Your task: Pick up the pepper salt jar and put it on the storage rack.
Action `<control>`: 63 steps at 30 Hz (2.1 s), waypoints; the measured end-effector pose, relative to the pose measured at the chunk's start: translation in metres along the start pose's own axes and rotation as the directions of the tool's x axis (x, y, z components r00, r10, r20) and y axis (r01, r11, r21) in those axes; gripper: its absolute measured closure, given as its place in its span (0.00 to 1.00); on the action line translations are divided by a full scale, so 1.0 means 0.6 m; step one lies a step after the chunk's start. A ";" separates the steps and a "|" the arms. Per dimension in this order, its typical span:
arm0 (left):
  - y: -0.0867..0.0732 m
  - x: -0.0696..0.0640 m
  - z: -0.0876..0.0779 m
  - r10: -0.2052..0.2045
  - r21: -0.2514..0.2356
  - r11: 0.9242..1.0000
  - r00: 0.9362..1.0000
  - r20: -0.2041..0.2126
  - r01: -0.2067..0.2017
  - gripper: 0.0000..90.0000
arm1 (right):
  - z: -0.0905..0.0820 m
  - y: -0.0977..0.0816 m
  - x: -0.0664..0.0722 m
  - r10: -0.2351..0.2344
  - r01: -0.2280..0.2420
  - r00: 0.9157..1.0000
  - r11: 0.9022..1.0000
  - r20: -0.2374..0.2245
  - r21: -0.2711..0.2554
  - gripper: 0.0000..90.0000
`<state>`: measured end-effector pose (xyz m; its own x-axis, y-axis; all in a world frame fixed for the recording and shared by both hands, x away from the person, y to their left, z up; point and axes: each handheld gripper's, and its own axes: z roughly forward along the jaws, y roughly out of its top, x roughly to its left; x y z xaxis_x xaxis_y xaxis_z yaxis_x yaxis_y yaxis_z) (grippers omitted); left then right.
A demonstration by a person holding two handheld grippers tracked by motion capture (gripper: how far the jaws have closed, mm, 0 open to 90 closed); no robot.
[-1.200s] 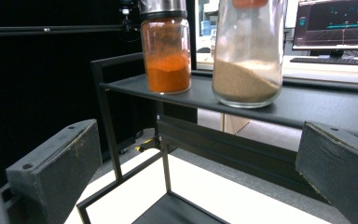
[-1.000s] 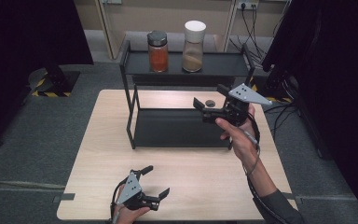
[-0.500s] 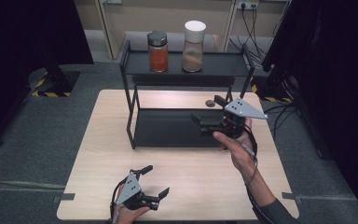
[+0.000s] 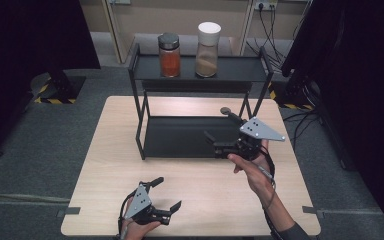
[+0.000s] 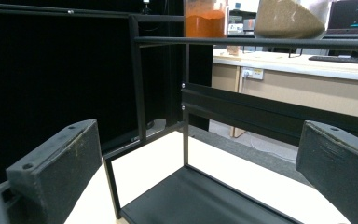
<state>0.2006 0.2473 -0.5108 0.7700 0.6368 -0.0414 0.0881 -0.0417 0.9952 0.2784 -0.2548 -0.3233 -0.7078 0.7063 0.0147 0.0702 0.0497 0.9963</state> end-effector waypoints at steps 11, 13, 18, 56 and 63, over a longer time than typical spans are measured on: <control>0.000 0.000 0.000 0.003 -0.001 1.000 1.000 -0.004 -0.003 0.02 | -0.015 -0.035 0.010 0.001 -0.001 1.000 1.000 -0.019 0.008 0.00; 0.000 0.000 0.000 0.003 -0.001 1.000 1.000 -0.004 -0.003 0.02 | -0.017 -0.044 0.011 0.002 -0.002 1.000 1.000 -0.021 0.011 0.00; 0.000 0.000 0.000 0.003 0.000 1.000 1.000 -0.004 -0.003 0.02 | -0.019 -0.060 0.013 0.004 -0.004 1.000 1.000 -0.024 0.016 0.00; -0.002 0.001 -0.002 -0.005 -0.003 1.000 1.000 -0.021 0.004 0.02 | -0.064 -0.154 0.039 0.012 -0.011 0.999 0.999 -0.030 0.040 0.00; -0.002 0.002 -0.004 -0.008 -0.006 1.000 1.000 -0.028 0.008 0.02 | -0.065 -0.174 0.047 0.014 -0.012 0.999 0.999 -0.038 0.053 0.00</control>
<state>0.2000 0.2498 -0.5119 0.7512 0.6584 -0.0466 0.0902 -0.0324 0.9954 0.2235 -0.2675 -0.4235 -0.7328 0.6797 0.0317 0.1161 0.0789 0.9901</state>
